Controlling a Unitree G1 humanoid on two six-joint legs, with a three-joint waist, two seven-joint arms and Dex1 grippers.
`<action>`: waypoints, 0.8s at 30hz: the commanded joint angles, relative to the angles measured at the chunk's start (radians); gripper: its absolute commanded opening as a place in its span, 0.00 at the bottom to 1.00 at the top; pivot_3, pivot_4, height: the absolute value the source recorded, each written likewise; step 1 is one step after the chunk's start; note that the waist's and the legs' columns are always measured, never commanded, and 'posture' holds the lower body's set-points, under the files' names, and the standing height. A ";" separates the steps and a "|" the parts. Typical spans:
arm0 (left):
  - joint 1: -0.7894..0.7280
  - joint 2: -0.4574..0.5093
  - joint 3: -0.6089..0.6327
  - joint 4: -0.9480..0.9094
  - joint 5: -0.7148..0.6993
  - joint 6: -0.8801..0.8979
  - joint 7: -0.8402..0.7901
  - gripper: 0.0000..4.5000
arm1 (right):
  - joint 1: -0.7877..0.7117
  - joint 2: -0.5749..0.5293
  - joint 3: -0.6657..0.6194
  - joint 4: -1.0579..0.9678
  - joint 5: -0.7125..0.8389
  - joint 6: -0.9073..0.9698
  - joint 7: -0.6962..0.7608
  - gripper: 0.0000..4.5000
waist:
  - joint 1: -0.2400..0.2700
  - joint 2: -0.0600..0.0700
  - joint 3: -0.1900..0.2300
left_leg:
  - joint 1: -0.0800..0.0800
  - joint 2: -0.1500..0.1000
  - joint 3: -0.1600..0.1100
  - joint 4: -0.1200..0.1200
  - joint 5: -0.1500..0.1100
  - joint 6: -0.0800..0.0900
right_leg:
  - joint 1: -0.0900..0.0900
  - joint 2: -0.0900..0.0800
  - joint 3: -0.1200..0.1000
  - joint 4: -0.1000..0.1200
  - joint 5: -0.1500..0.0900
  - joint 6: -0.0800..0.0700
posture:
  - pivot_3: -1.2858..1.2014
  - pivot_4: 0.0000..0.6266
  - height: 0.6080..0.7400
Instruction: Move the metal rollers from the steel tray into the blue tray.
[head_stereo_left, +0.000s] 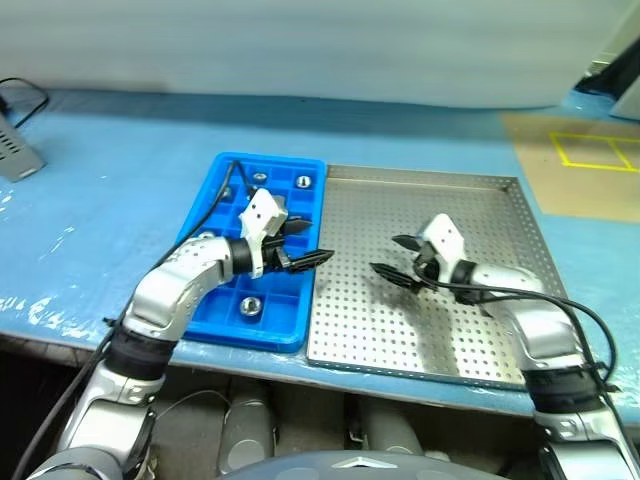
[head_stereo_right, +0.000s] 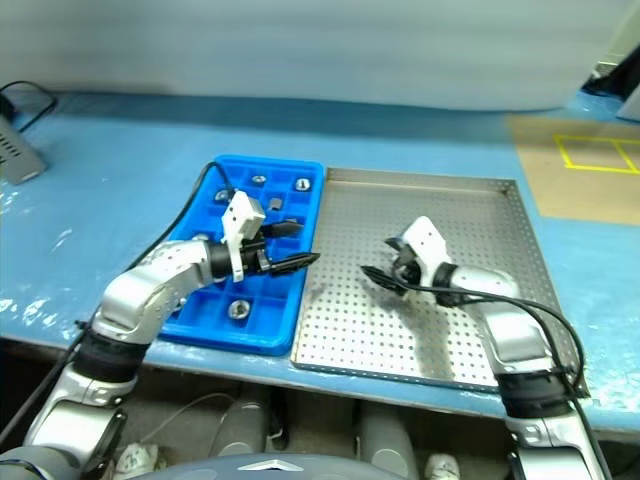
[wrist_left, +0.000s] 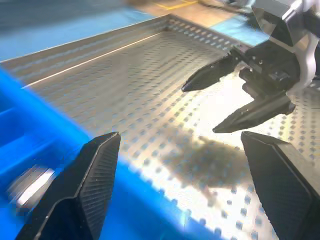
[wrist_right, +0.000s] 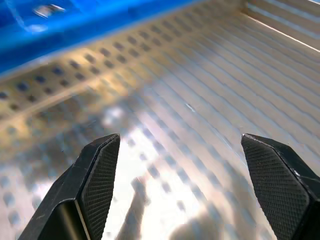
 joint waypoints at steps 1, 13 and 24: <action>-0.038 -0.044 -0.055 0.070 0.040 -0.092 -0.074 0.91 | 0.079 -0.036 -0.141 -0.118 0.033 0.030 -0.057 0.89 | -0.024 0.001 -0.001 | 0.000 0.000 0.000 0.000 -0.001 0.002 | 0.001 0.000 0.000 -0.002 0.000 0.000 | 0.31 0.24 1.00; -0.077 -0.113 -0.122 0.211 0.127 -0.210 -0.214 0.91 | 0.304 -0.026 -0.240 -0.133 -0.013 0.093 -0.235 0.89 | -0.146 0.003 -0.002 | 0.000 -0.001 0.001 0.006 -0.009 0.010 | 0.009 0.000 -0.002 -0.014 -0.003 0.008 | 0.27 0.24 1.00; -0.064 -0.081 -0.074 0.188 0.146 -0.193 -0.201 0.91 | 0.168 0.033 -0.145 -0.023 0.018 0.053 -0.223 0.15 | -0.217 0.004 -0.002 | -0.004 -0.002 -0.003 0.013 -0.012 0.015 | 0.012 -0.002 -0.006 -0.015 -0.003 0.008 | 0.31 0.24 1.00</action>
